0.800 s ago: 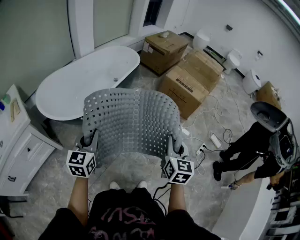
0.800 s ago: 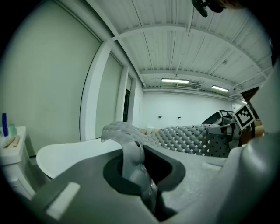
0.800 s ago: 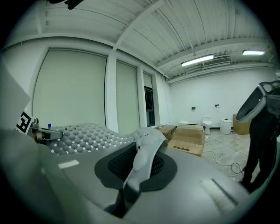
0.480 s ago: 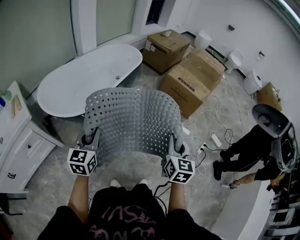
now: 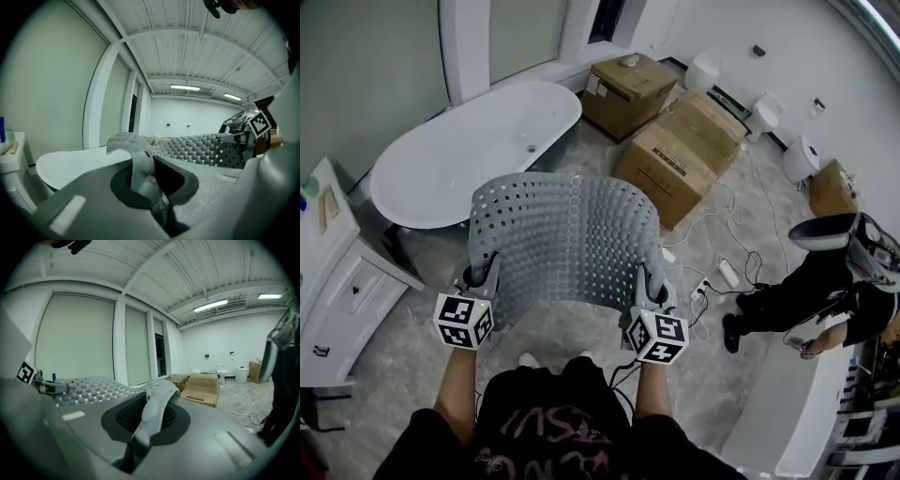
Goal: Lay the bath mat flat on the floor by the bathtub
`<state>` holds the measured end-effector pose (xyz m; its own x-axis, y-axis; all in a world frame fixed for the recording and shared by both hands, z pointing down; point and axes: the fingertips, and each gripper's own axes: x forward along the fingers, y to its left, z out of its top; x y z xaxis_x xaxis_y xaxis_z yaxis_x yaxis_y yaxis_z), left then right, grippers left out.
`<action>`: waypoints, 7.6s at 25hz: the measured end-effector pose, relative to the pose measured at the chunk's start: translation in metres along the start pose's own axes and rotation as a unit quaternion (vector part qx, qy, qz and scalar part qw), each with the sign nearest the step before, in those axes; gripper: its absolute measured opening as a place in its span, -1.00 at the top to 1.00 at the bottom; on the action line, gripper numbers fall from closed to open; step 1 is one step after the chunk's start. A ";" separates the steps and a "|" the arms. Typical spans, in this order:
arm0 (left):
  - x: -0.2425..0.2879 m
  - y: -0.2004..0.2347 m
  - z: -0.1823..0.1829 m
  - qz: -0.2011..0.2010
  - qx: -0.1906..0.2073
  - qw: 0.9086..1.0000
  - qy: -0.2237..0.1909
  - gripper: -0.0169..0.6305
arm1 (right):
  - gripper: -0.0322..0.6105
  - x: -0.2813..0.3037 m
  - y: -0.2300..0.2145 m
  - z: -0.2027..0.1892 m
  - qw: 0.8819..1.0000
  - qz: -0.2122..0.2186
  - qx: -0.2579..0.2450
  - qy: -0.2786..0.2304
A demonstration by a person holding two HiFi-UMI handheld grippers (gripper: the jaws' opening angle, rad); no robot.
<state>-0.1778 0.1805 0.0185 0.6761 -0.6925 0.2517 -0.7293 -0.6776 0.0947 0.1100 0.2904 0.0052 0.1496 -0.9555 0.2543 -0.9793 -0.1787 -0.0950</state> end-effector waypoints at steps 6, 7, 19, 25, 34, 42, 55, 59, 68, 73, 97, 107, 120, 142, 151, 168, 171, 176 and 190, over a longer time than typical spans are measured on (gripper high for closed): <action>-0.004 -0.004 -0.010 -0.012 -0.002 1.000 0.008 0.90 | 0.76 -0.006 0.004 -0.006 1.000 -0.007 0.000 0.003; -0.006 -0.004 -0.011 -0.013 -0.002 1.000 0.009 0.90 | 0.76 -0.008 0.005 -0.007 1.000 -0.008 0.000 0.004; -0.011 0.001 -0.017 -0.013 0.000 1.000 0.011 0.90 | 0.75 -0.007 0.012 -0.004 1.000 -0.005 0.000 -0.003; -0.011 0.007 -0.017 -0.008 0.000 1.000 0.010 0.90 | 0.75 0.002 0.013 -0.002 1.000 0.000 0.001 -0.006; 0.004 0.012 -0.024 0.003 -0.001 1.000 0.023 0.90 | 0.75 0.025 0.008 -0.005 1.000 0.009 -0.001 0.000; 0.026 0.014 -0.037 0.008 -0.006 0.999 0.042 0.90 | 0.75 0.051 -0.007 -0.016 1.000 0.010 0.010 0.018; 0.104 0.018 -0.053 0.024 -0.027 0.996 0.077 0.90 | 0.75 0.127 -0.050 -0.027 0.998 0.022 0.009 0.054; 0.135 0.016 -0.055 0.031 -0.033 0.995 0.084 0.90 | 0.75 0.157 -0.070 -0.027 0.998 0.027 0.009 0.064; 0.190 0.006 -0.057 0.060 -0.041 0.992 0.106 0.90 | 0.75 0.221 -0.108 -0.029 0.995 0.054 0.010 0.089; 0.208 0.001 -0.060 0.071 -0.037 0.989 0.121 0.90 | 0.75 0.245 -0.121 -0.036 0.993 0.067 0.016 0.101; 0.204 0.046 -0.090 0.076 -0.065 0.987 0.128 0.90 | 0.75 0.271 -0.079 -0.055 0.990 0.069 -0.012 0.120; 0.196 0.051 -0.102 0.088 -0.059 0.985 0.135 0.90 | 0.75 0.277 -0.070 -0.065 0.988 0.083 -0.017 0.128; 0.199 0.059 -0.133 0.096 -0.073 0.981 0.149 0.90 | 0.75 0.290 -0.063 -0.093 0.984 0.100 -0.029 0.147; 0.228 0.095 -0.224 0.118 -0.090 0.972 0.184 0.90 | 0.75 0.343 -0.049 -0.177 0.972 0.134 -0.073 0.180; 0.237 0.113 -0.268 0.130 -0.099 0.967 0.193 0.90 | 0.75 0.365 -0.036 -0.216 0.968 0.147 -0.077 0.189; 0.249 0.134 -0.355 0.145 -0.109 0.959 0.217 0.90 | 0.75 0.403 -0.024 -0.298 0.958 0.173 -0.092 0.211; 0.244 0.146 -0.367 0.155 -0.117 0.957 0.217 0.90 | 0.75 0.411 -0.011 -0.311 0.954 0.184 -0.096 0.215; 0.246 0.158 -0.392 0.162 -0.114 0.955 0.221 0.90 | 0.75 0.424 -0.002 -0.334 0.950 0.201 -0.106 0.214; 0.263 0.177 -0.460 0.157 -0.088 0.957 0.226 0.90 | 0.75 0.452 -0.010 -0.399 0.947 0.212 -0.120 0.212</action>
<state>-0.1774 -0.0078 0.5446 0.3355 -0.6499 0.6820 -0.9222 -0.3742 0.0972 0.1326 -0.0464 0.5056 -0.2817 -0.7406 0.6101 -0.9497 0.3059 -0.0672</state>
